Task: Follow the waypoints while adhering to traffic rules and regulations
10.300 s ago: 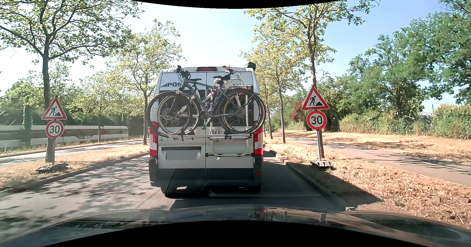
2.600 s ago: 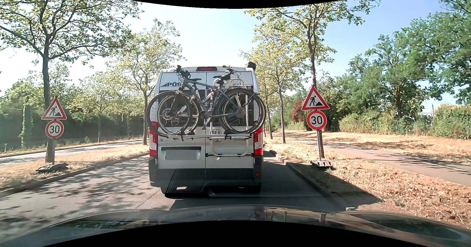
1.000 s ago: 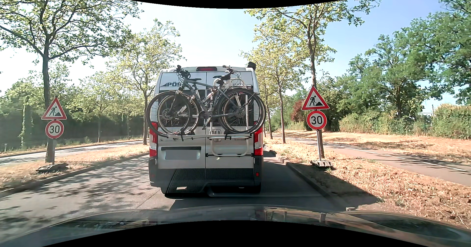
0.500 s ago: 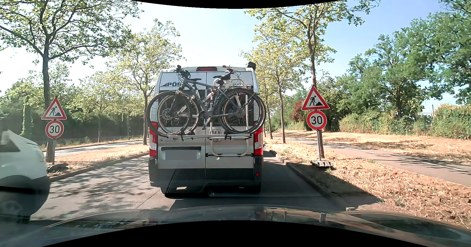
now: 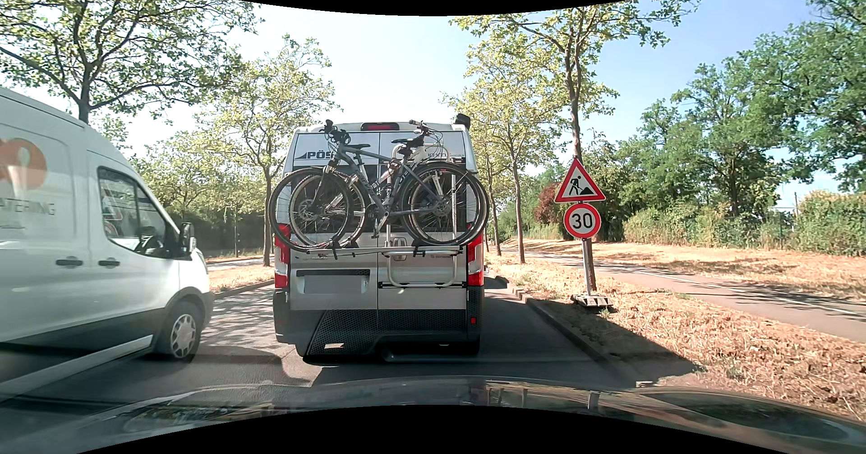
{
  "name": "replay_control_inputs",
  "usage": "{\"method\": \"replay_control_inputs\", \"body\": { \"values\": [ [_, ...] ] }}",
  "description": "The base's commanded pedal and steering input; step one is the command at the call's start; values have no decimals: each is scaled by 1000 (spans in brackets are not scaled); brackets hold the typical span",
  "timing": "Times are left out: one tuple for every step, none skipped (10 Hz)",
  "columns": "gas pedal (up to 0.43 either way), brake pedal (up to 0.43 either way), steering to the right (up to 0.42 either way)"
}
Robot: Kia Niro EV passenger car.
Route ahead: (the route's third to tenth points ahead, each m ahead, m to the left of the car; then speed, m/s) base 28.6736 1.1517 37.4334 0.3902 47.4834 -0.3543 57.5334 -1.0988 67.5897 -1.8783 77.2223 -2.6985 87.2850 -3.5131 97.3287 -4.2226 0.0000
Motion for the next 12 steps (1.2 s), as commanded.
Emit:
{"method": "replay_control_inputs", "body": {
  "values": [
    [0, 220, -16],
    [0, 213, -16],
    [0, 220, -16],
    [0, 220, -16],
    [0, 220, -16],
    [0, 220, -16],
    [0, 220, -16],
    [0, 220, -16],
    [0, 220, -16],
    [0, 220, -16],
    [0, 220, -16],
    [0, 213, -16]
  ]
}}
